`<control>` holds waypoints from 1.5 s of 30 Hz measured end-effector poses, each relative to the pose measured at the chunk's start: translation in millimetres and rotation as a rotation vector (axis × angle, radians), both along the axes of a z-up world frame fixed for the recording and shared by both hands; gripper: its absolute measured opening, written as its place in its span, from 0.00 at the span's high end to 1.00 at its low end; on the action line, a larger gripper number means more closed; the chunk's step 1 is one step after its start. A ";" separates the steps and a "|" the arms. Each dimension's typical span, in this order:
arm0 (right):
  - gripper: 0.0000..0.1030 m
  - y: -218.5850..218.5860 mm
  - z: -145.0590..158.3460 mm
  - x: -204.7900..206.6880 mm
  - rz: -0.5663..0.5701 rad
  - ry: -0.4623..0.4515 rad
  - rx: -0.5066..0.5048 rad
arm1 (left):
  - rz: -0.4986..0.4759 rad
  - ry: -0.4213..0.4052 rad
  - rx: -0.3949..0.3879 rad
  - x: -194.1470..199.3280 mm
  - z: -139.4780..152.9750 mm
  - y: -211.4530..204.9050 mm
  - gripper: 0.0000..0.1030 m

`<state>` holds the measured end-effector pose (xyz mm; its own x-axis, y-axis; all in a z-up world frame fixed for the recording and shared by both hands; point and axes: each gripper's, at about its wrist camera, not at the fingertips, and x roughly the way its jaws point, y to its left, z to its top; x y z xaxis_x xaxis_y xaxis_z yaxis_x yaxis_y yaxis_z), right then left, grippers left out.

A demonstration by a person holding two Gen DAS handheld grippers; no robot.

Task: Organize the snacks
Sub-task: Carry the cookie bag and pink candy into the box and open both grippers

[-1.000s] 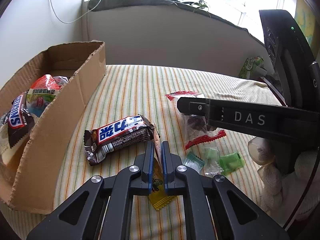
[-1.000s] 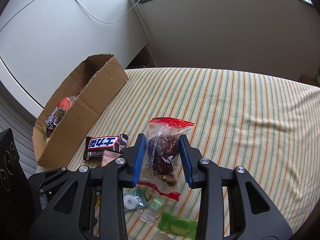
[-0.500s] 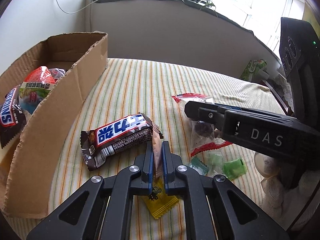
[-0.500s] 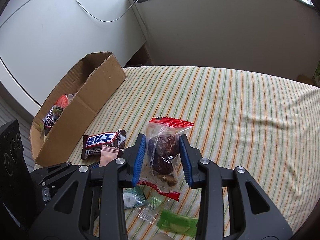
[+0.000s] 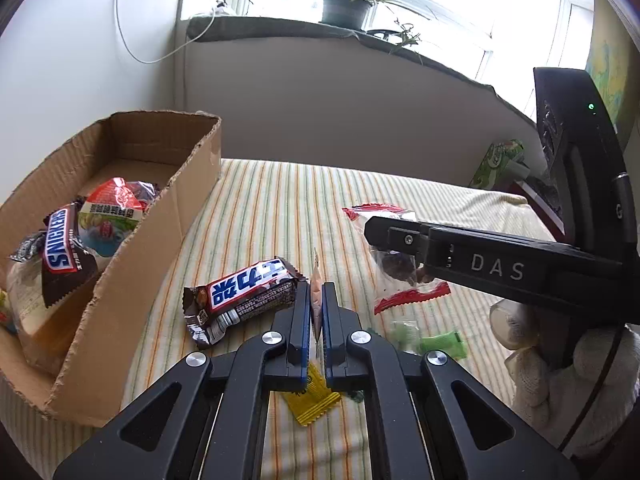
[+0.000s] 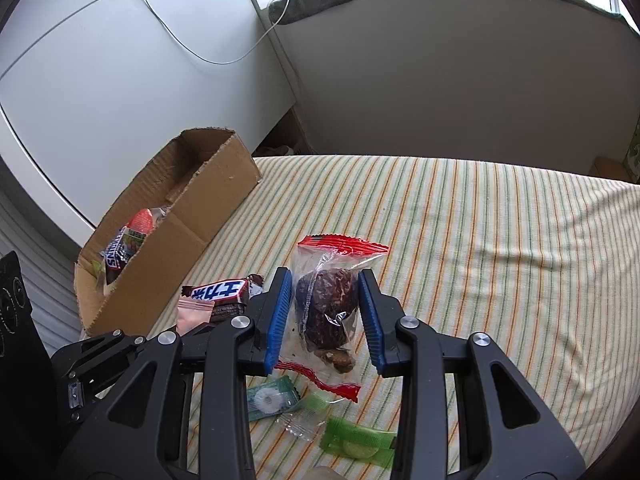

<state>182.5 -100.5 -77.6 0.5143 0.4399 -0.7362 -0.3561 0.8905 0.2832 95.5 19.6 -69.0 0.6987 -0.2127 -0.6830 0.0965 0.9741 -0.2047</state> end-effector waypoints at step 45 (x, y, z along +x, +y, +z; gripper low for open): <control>0.65 179.3 34.0 -38.2 0.268 -0.093 0.162 | 0.344 -0.116 -0.176 -6.4 45.1 195.9 0.96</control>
